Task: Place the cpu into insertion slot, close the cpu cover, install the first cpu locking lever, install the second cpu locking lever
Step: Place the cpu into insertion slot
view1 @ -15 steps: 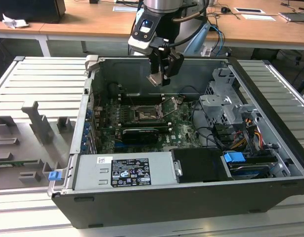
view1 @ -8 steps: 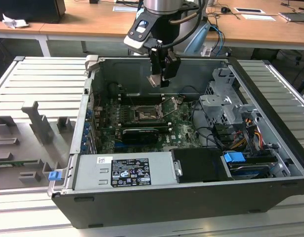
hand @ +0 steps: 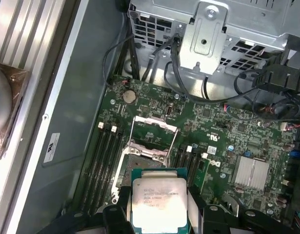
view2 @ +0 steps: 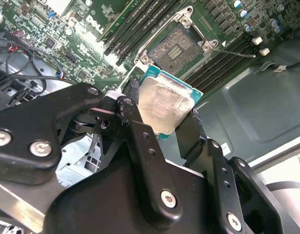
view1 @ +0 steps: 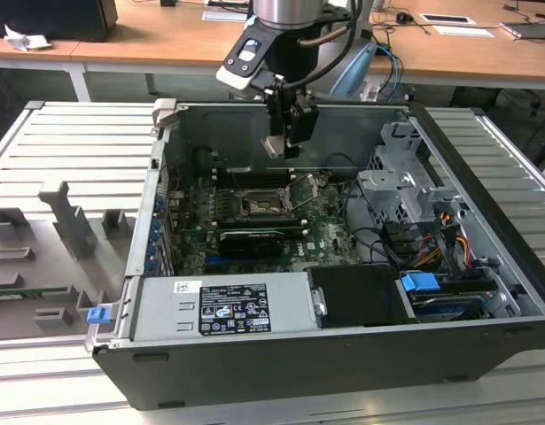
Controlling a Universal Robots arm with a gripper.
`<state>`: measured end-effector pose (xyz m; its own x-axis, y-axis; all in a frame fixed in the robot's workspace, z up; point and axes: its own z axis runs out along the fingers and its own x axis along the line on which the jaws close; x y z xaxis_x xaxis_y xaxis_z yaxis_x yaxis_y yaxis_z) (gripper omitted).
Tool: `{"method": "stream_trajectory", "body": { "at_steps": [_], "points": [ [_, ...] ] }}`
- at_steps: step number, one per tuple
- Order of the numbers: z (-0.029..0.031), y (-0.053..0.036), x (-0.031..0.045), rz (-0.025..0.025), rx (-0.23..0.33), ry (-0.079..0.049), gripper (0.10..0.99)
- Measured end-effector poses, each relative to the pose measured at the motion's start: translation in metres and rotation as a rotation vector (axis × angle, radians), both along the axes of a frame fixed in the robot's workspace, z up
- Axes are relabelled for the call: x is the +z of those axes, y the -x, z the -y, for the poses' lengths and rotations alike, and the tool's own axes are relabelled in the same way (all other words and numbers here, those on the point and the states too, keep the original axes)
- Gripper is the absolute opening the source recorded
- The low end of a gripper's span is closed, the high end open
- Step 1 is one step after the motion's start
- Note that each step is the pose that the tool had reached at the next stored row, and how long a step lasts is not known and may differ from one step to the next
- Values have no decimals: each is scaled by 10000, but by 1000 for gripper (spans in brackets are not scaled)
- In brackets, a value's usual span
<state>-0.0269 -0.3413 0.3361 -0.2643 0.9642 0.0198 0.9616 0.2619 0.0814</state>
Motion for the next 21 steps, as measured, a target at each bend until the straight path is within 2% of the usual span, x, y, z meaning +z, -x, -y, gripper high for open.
{"method": "stream_trajectory", "body": {
  "at_steps": [21],
  "points": [
    [0, 1, -86, -8, -293, 0, 541]
  ]
}}
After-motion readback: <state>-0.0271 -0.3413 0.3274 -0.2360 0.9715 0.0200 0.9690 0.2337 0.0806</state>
